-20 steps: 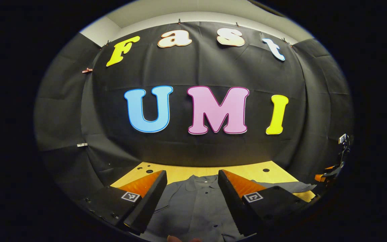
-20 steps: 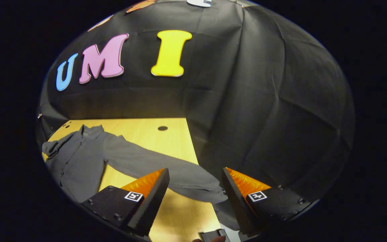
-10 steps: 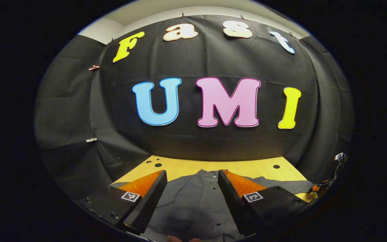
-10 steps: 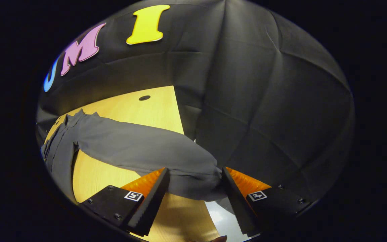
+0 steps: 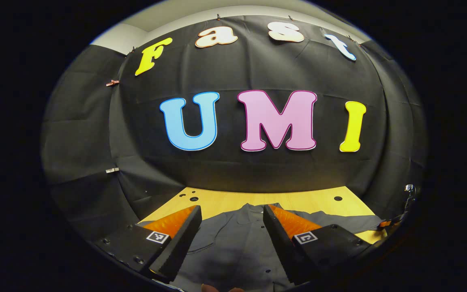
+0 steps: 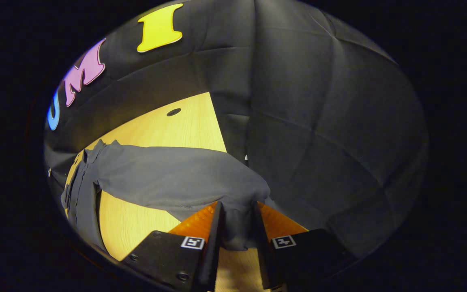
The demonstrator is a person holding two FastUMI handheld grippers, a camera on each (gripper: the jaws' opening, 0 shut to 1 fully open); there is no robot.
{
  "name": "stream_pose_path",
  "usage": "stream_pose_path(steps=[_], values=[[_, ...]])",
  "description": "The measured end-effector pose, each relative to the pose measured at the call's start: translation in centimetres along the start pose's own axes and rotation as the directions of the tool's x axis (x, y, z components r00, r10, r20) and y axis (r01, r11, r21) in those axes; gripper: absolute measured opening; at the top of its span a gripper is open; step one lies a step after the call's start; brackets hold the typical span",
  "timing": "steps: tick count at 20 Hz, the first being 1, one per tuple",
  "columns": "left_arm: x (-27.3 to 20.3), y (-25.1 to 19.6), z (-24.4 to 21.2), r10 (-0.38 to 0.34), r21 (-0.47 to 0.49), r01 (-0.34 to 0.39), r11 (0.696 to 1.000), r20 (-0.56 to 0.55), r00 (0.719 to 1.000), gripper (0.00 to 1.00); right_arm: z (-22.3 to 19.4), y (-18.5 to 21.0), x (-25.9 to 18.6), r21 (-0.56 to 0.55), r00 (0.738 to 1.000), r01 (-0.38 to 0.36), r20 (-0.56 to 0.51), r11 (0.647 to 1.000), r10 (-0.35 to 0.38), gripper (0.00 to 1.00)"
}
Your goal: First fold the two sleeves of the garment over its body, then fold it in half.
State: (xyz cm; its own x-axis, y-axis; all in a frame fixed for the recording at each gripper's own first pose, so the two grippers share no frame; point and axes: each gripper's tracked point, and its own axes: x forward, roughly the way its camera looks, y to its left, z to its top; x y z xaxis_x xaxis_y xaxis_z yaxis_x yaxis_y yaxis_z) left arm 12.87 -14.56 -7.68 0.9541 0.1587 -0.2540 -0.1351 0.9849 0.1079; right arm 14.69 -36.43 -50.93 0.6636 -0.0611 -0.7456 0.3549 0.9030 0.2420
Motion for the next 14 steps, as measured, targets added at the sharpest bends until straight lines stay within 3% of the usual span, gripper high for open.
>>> stream_pose_path(steps=[2, 4, 5, 14], values=[[-0.2, 0.3, -0.3, 0.009, -0.009, -0.009, 1.000, -0.002, 1.000, 0.96, 0.0, -0.4, -0.4, 0.013, 1.000, 0.016, -0.007, 1.000, -0.016, 0.17], [-0.3, 0.7, -0.4, 0.015, -0.017, -0.015, 1.000, -0.001, 1.000, 0.96, 0.2, -0.3, -0.8, -0.001, 0.999, 0.031, 0.012, 1.000, -0.031, 0.14], [-0.5, 0.8, -0.7, 0.015, -0.019, -0.015, 1.000, -0.003, 1.000, 0.96, 0.7, 0.1, -0.9, 0.003, 0.999, 0.033, 0.030, 0.999, -0.033, 0.06], [-0.1, 3.0, -0.6, -0.030, -0.017, 0.030, 0.999, 0.010, 1.000, 0.96, 6.8, 5.3, -9.1, -0.026, 0.966, 0.001, 0.260, 1.000, 0.005, 0.06]])
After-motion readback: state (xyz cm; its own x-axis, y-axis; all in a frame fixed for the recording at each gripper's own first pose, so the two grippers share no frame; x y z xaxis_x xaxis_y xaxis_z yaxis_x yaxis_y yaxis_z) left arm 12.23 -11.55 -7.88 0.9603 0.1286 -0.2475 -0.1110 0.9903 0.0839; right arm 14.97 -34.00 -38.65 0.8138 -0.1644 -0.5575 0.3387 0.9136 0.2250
